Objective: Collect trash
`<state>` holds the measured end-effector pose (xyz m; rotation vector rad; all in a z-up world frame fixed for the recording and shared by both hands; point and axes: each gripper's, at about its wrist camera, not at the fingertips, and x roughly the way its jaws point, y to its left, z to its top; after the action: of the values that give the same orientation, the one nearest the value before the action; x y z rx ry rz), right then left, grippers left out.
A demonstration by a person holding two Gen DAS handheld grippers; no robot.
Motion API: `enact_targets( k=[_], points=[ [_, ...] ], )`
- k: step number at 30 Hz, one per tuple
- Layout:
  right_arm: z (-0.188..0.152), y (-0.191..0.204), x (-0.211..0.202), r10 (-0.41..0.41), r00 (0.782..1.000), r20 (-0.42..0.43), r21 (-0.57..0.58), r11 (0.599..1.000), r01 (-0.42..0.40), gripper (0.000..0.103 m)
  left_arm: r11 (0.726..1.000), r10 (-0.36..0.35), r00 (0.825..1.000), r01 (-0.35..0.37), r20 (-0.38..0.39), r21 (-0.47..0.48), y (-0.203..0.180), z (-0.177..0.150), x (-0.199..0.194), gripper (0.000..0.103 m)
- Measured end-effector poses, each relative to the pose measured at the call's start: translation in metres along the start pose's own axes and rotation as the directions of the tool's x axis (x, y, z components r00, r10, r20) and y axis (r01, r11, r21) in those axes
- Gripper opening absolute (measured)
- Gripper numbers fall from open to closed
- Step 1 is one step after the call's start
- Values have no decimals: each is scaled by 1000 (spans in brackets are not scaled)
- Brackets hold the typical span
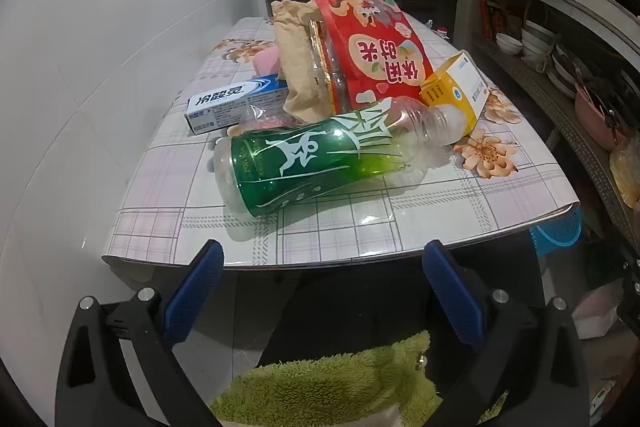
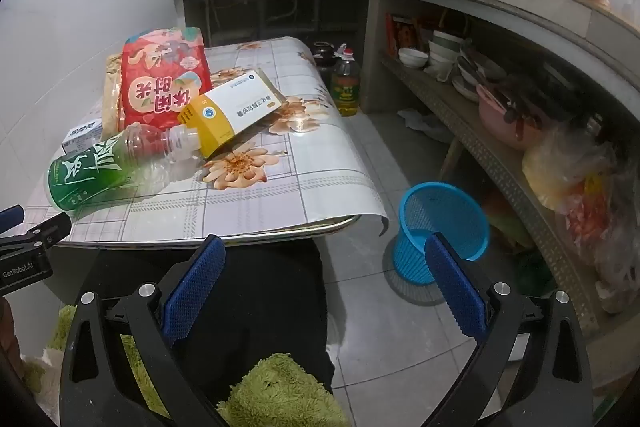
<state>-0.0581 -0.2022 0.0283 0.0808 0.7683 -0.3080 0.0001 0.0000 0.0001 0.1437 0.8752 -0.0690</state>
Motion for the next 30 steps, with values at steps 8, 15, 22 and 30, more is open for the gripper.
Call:
enact_targets(
  k=[8, 15, 22, 30],
  points=[
    [1, 1, 0, 2, 1000, -2, 2, 1000, -2, 95, 1000, -4, 1000, 4, 0, -2, 0, 0, 0, 98],
    [1, 1, -1, 1, 1000, -1, 2, 1000, -1, 95, 1000, 3, 1000, -3, -7, -2, 2, 0, 1, 98],
    [1, 1, -1, 3, 1000, -1, 2, 1000, -3, 95, 1000, 3, 1000, -3, -10, -3, 2, 1, 3, 98],
    [4, 6, -3, 3, 1000, 0, 2, 1000, -4, 95, 1000, 2, 1000, -2, -11, -2, 2, 1, 3, 98]
  ],
)
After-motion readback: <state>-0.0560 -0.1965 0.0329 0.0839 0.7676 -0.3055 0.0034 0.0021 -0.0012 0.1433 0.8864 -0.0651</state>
